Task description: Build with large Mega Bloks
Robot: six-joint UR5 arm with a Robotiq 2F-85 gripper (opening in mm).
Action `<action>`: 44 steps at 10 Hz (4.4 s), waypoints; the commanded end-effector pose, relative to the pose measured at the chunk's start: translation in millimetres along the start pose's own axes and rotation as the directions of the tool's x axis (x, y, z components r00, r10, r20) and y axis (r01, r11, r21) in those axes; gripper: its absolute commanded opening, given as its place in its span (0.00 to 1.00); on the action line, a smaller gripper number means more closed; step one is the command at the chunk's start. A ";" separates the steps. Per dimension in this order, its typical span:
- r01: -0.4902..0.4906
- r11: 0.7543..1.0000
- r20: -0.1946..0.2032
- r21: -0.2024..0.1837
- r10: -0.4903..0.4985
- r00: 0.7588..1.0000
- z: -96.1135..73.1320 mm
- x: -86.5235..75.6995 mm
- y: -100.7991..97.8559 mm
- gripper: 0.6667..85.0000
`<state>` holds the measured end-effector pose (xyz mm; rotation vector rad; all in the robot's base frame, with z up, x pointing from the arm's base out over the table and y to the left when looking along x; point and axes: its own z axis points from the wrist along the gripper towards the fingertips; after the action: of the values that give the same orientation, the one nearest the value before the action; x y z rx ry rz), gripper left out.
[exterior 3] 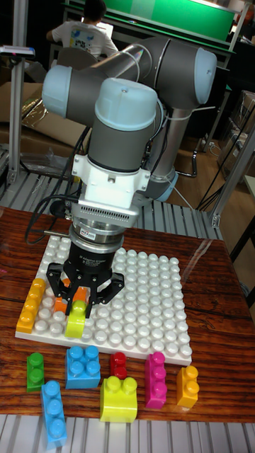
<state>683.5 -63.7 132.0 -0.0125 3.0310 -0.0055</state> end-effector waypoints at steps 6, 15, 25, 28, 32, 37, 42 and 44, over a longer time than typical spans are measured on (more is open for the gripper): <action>-0.098 0.995 0.065 -0.013 0.099 0.993 4.9 48.2 14.3 0.00; -0.138 0.989 0.100 -0.046 0.142 0.985 17.0 40.9 28.0 0.00; -0.125 0.992 0.131 -0.015 0.126 0.983 49.7 46.5 35.0 0.00; -0.082 0.997 0.132 -0.002 0.081 0.988 55.5 55.1 30.9 0.00; -0.023 1.000 0.130 -0.011 0.024 0.991 57.9 58.1 36.5 0.00; 0.022 1.000 0.148 -0.021 -0.019 0.989 63.6 56.5 33.0 0.00; 0.031 0.999 0.162 -0.034 -0.025 0.986 72.9 51.0 35.7 0.00; 0.036 0.999 0.165 -0.030 -0.031 0.986 75.5 49.8 34.6 0.00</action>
<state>638.9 -29.5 53.6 -0.0666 2.8728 0.0280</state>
